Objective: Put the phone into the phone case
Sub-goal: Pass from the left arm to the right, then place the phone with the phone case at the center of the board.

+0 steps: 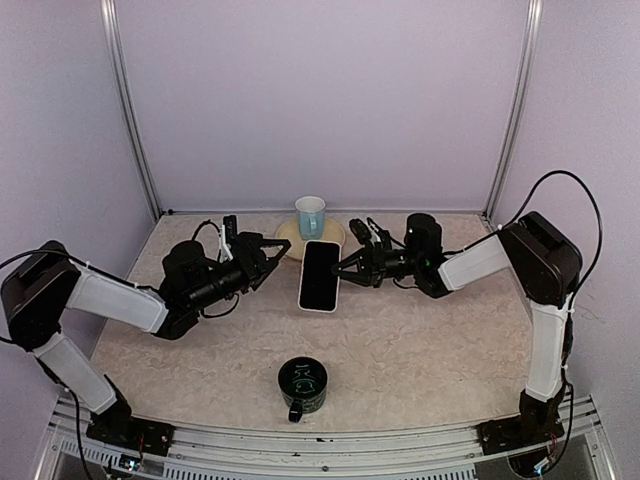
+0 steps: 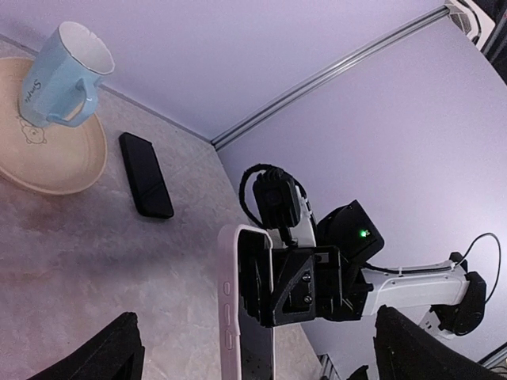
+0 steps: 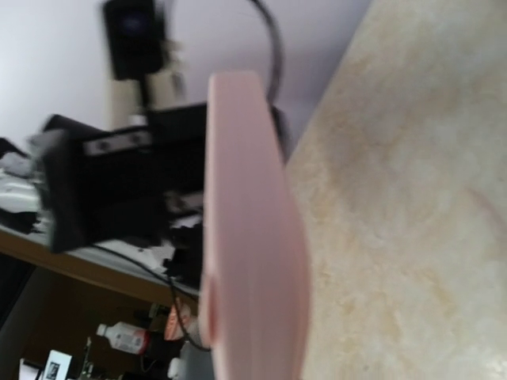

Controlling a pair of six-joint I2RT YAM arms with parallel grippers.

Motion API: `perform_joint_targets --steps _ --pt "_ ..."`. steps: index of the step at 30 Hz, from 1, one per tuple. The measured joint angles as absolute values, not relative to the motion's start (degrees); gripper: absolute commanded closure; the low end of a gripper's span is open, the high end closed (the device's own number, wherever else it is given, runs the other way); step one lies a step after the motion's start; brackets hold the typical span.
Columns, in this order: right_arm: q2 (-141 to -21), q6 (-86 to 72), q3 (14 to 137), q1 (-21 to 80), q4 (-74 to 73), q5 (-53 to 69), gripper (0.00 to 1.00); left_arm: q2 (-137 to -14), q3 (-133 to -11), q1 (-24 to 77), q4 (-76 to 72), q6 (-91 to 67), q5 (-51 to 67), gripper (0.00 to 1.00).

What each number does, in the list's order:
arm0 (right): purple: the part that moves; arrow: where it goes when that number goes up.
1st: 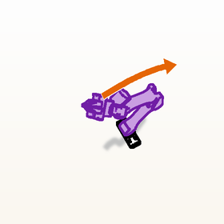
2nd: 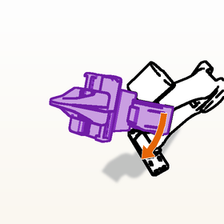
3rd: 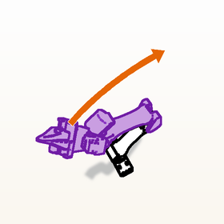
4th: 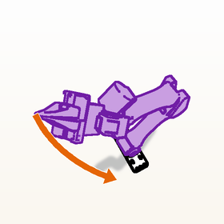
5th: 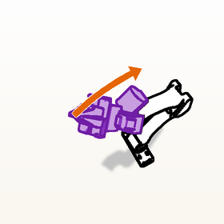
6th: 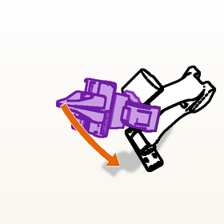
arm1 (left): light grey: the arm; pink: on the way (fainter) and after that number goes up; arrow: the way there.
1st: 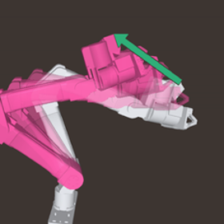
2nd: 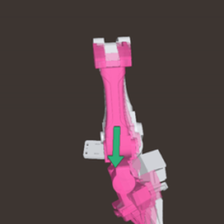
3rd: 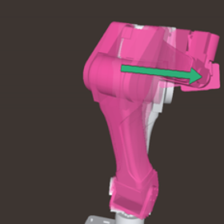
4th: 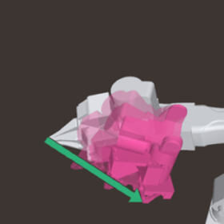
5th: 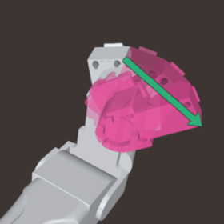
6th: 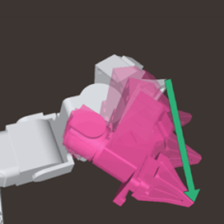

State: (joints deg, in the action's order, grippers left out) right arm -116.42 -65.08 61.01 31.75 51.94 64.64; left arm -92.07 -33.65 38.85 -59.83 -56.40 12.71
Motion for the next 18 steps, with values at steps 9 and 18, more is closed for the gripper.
perform_joint_targets --steps 9,18 --pt "-120.9 -56.2 66.8 31.7 37.1 61.3 1.00 -82.8 -35.4 37.1 -43.4 -47.3 7.7 0.01" --pt "-126.5 -49.8 76.0 31.7 24.5 57.9 1.00 -81.8 -35.6 36.7 -38.0 -44.9 5.7 0.01"
